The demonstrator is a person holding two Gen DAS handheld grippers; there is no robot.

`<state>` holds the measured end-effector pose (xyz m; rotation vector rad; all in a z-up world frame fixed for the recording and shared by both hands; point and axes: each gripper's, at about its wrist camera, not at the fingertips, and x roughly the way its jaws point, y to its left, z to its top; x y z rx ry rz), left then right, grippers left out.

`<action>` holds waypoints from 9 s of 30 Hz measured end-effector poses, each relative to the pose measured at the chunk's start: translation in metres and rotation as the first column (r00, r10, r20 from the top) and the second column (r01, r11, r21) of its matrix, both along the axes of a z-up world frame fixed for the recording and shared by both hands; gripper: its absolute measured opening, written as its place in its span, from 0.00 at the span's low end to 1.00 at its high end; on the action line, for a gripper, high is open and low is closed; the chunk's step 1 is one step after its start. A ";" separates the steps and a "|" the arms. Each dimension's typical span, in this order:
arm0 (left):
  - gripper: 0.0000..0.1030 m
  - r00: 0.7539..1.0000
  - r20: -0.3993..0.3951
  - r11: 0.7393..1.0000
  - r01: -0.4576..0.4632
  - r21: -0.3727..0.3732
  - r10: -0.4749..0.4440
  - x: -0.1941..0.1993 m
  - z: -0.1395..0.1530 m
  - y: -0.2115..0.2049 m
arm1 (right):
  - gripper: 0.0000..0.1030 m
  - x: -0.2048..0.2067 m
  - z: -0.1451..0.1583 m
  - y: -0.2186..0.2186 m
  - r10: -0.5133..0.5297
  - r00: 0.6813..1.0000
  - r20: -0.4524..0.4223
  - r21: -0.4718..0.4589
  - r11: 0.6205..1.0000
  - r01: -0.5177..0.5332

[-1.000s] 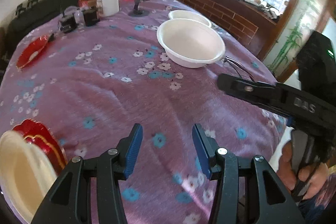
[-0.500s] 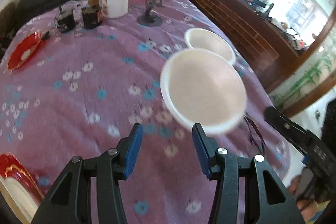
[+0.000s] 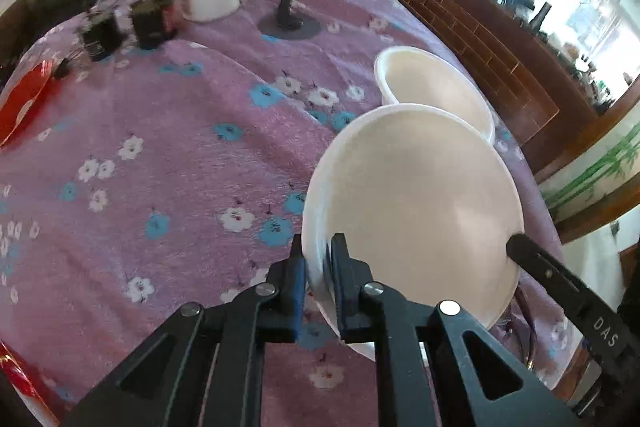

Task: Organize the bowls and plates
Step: 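Lift the large white bowl and carry it over the plate stack, then lower the large white bowl onto the cream bowl and open the left gripper, then reach the left gripper to the small white bowl and grasp its rim, then lift the small white bowl and carry it toward the plate stack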

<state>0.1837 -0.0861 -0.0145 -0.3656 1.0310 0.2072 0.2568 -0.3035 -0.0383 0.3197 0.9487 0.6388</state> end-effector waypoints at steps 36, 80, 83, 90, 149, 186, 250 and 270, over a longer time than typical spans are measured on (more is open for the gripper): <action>0.22 0.977 0.135 0.933 0.111 0.342 -0.166 -0.200 -0.007 -0.025 | 0.14 -0.174 -0.009 0.015 0.146 0.986 0.075 -0.073 0.987 -0.140; 0.22 0.961 0.191 0.908 0.107 0.405 -0.199 -0.222 -0.006 -0.032 | 0.14 -0.180 -0.011 0.027 0.111 0.992 0.052 -0.091 0.990 -0.106; 0.22 0.959 0.204 0.908 0.100 0.408 -0.197 -0.226 -0.003 -0.031 | 0.14 -0.184 -0.004 0.028 0.113 0.991 0.070 -0.087 0.990 -0.106; 0.22 0.958 0.221 0.908 0.078 0.411 -0.182 -0.233 0.004 -0.025 | 0.14 -0.190 0.001 0.033 0.127 0.989 0.082 -0.083 0.989 -0.120; 0.22 0.922 0.295 0.884 -0.342 0.319 0.250 -0.384 0.039 0.130 | 0.16 -0.282 0.031 0.230 0.571 0.814 0.105 -0.083 0.821 -0.565; 0.24 0.917 0.328 0.873 -0.341 0.348 0.227 -0.386 0.068 0.110 | 0.23 -0.270 0.048 0.183 0.526 0.838 0.143 0.001 0.847 -0.532; 0.10 0.999 0.032 0.996 0.018 -0.084 -0.015 0.126 0.006 0.012 | 0.12 0.105 -0.008 0.007 -0.122 0.990 -0.065 0.055 0.991 0.126; 0.11 0.992 0.124 0.999 -0.035 -0.034 0.039 -0.109 0.046 0.008 | 0.13 -0.094 0.021 0.017 0.132 0.989 0.064 0.059 0.989 -0.136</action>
